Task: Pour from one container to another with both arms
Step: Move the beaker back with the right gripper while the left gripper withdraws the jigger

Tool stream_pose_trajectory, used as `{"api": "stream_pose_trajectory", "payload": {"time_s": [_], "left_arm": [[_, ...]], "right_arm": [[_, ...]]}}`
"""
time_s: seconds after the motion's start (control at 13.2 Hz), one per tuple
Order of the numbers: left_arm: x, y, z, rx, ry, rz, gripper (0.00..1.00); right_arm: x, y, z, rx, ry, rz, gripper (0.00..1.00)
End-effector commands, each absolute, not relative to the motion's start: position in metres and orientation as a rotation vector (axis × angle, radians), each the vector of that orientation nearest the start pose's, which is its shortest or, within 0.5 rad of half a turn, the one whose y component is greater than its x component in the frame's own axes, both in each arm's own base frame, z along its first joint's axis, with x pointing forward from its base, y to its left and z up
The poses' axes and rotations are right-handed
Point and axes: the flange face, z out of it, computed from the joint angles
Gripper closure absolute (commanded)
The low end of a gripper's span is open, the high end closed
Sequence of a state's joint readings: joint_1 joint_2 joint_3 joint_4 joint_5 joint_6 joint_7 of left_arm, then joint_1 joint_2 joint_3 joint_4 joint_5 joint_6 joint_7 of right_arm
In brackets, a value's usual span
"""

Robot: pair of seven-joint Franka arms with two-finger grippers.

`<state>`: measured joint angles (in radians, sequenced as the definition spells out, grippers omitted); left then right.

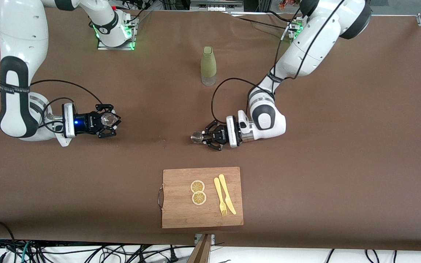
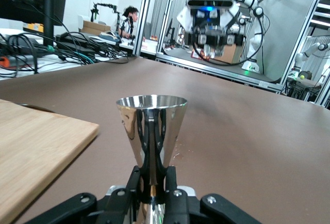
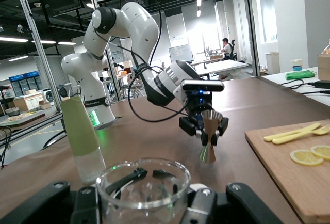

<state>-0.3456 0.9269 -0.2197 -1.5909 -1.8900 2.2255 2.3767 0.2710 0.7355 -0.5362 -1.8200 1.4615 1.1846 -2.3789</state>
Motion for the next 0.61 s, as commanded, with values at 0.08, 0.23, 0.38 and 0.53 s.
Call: {"api": "stream_pose_trajectory", "payload": {"time_s": [0.08, 0.23, 0.38, 0.53], "left_arm": [[0.583, -0.309, 0.126, 1.488, -1.244, 1.014, 1.00], [0.589, -0.271, 0.126, 1.424, -1.295, 0.983, 1.00], [0.592, -0.221, 0.131, 1.405, -1.324, 0.959, 1.00], [0.587, -0.158, 0.131, 1.415, -1.356, 0.919, 1.00]], "right_arm": [[0.584, -0.020, 0.175, -1.182, -1.275, -0.924, 0.91], [0.581, -0.039, 0.163, -1.182, -1.272, -0.951, 0.91], [0.585, -0.052, 0.146, -1.162, -1.267, -0.982, 0.91], [0.590, -0.059, 0.122, -1.132, -1.264, -0.984, 0.91]]}}
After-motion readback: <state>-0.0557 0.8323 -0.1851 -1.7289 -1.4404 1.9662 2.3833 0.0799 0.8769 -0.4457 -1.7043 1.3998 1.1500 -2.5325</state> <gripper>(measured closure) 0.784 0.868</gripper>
